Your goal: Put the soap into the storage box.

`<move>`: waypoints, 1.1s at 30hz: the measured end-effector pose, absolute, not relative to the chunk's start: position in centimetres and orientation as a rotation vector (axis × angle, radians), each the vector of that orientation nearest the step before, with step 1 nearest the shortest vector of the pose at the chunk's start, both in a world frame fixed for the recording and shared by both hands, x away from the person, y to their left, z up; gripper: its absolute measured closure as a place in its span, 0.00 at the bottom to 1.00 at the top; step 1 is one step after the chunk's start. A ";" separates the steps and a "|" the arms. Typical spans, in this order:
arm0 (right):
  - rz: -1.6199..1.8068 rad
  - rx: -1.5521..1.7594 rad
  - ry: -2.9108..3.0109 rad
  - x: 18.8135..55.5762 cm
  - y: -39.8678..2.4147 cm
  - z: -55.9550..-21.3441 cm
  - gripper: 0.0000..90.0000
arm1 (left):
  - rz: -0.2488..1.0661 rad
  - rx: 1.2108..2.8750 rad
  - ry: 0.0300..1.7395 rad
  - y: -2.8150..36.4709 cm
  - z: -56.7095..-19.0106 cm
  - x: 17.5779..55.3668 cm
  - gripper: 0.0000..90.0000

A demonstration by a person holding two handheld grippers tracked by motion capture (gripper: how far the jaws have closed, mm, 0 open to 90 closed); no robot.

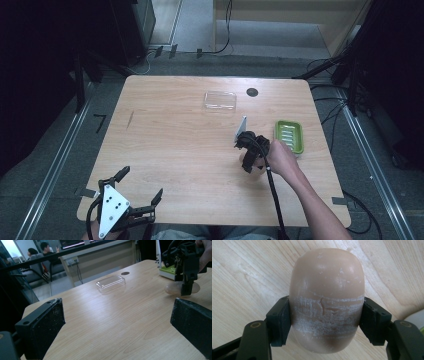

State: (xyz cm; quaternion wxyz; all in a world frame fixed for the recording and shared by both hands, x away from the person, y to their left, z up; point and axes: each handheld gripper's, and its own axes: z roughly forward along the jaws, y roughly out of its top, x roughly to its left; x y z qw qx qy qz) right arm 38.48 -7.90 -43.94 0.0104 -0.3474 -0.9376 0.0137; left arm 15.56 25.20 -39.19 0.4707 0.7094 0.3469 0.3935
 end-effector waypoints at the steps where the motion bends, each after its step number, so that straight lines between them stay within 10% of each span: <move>1: 0.041 -1.085 -2.925 38.5 -8.0 -43.9 0.38 | 0.963 1.738 0.849 25.2 -39.2 15.6 0.00; 33: 0.050 -1.160 -2.898 39.0 -11.1 -41.3 0.38 | 0.963 1.736 0.853 25.2 -39.2 15.6 0.00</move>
